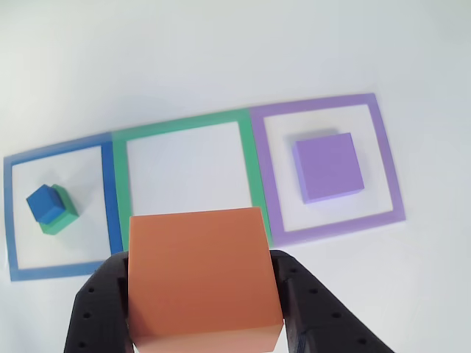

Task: Tower of hanoi

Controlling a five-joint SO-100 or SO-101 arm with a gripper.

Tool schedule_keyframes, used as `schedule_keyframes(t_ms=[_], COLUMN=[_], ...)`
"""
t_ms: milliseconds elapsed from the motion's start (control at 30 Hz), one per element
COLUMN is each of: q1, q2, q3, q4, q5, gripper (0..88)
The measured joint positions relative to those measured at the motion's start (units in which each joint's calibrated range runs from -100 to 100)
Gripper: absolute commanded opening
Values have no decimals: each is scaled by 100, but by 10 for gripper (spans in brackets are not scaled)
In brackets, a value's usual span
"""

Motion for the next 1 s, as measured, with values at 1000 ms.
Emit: schedule_keyframes(t_ms=[1000], q1=[-408], q2=[3795], q3=[6916], q4=[-12362], q5=[0], gripper=[112])
